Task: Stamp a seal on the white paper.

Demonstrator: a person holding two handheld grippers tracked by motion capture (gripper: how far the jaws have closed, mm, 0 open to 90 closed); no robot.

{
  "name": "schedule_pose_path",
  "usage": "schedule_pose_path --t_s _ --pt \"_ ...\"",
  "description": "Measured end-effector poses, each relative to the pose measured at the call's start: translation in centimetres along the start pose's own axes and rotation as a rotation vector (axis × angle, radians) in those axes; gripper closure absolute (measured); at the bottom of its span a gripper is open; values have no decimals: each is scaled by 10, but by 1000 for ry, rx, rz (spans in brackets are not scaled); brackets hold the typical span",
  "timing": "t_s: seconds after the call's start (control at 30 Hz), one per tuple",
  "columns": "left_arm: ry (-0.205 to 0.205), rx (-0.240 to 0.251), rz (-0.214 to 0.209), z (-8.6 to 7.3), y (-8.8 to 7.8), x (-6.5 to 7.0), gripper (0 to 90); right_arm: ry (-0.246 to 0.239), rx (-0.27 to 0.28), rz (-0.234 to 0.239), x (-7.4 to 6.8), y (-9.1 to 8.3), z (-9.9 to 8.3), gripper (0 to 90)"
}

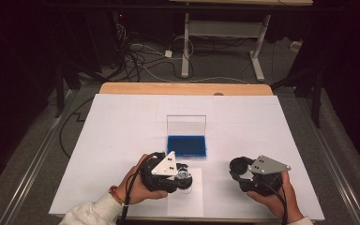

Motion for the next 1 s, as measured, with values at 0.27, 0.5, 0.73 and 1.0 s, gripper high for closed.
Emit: schedule_pose_path --t_s 0.27,0.5,0.73,1.0 --pt "-7 -33 -24 -6 18 0 547 -3 -2 -3 0 1 0 384" --pt "-9 -39 -46 -9 25 0 547 -2 -8 -3 1 2 -1 384" --pt "4 -66 -41 -11 33 1 547 -5 -11 -3 0 2 -2 384" --pt "15 -83 -31 -13 37 2 547 -7 -14 -1 0 3 -2 384"
Point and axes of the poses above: each handheld gripper's, and its own axes: y roughly forward along the jaws, z roughly out of its top, x roughly to its right, the point moved 10 cm from there along y, roughly forward along the jaws, and after that the axes turned 13 degrees about -x, right-handed, at the moved point
